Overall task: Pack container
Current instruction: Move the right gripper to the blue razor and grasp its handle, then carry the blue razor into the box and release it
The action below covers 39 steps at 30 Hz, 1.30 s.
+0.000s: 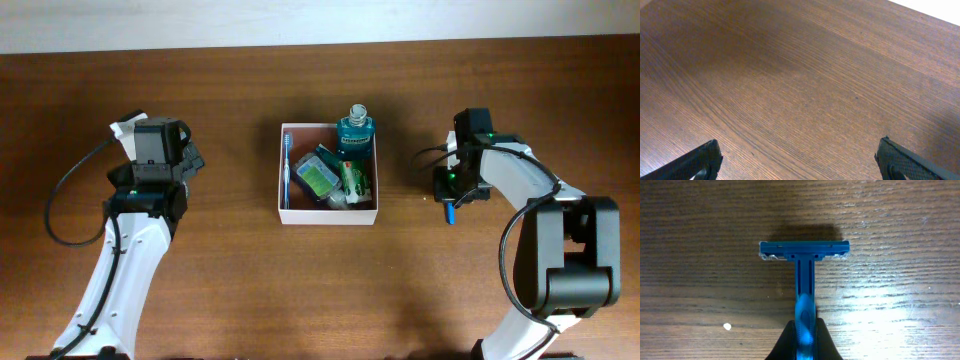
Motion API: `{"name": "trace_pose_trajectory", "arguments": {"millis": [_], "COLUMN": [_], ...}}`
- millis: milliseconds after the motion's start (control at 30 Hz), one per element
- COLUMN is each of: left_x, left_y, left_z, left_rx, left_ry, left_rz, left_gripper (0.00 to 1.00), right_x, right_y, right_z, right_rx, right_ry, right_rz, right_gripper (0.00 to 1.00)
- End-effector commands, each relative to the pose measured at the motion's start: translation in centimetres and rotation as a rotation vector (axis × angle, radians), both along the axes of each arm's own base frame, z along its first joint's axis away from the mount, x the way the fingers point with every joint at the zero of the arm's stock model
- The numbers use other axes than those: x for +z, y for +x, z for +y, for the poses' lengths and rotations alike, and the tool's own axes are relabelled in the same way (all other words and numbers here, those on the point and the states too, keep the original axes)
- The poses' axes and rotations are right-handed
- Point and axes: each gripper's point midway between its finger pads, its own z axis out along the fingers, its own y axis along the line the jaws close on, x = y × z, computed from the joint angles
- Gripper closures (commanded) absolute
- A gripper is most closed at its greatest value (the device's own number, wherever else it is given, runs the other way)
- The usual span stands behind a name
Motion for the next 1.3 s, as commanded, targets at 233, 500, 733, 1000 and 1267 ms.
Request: {"name": "trace_pose_trajectory", "arguments": {"millis": [233,500,733,1000,1267], "left_x": [0.7,0.7,0.7,0.7,0.7], "left_y": [-0.1,-0.1,-0.1,-0.1,-0.1], "left_z": [0.4,0.4,0.4,0.4,0.4], "left_rx": [0.006,0.006,0.006,0.006,0.006], "left_ry": [0.017,0.017,0.017,0.017,0.017], "left_rz": [-0.012,-0.012,-0.012,-0.012,-0.012], "left_gripper": [0.0,0.01,0.01,0.01,0.0], "right_x": [3.0,14.9,18.3,18.3,15.1], "right_y": [1.4,1.7,1.3,3.2,4.7], "right_z": [0.1,7.4,17.1,24.5,27.1], "right_rx": [-0.005,0.123,0.304,0.341,0.352], "right_ry": [0.008,0.195,0.239,0.174,0.152], "right_rz": [0.0,-0.059,-0.216,-0.407,-0.416], "right_gripper": [0.96,0.96,0.96,0.96,0.94]}}
